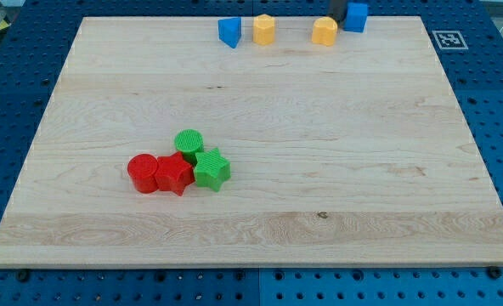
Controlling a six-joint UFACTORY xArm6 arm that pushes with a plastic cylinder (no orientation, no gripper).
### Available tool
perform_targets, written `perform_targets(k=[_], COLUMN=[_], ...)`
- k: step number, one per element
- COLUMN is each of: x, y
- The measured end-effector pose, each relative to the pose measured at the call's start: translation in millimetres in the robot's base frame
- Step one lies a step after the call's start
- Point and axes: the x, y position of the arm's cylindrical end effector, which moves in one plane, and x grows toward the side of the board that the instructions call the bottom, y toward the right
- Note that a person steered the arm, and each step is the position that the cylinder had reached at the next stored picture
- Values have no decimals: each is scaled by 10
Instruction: Slide the blue cube towards the top right
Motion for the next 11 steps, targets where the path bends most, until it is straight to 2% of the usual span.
perform_targets(k=[5,6,8,10,11], x=[-72,-67,-72,107,172], y=[256,639,704,1144,1556])
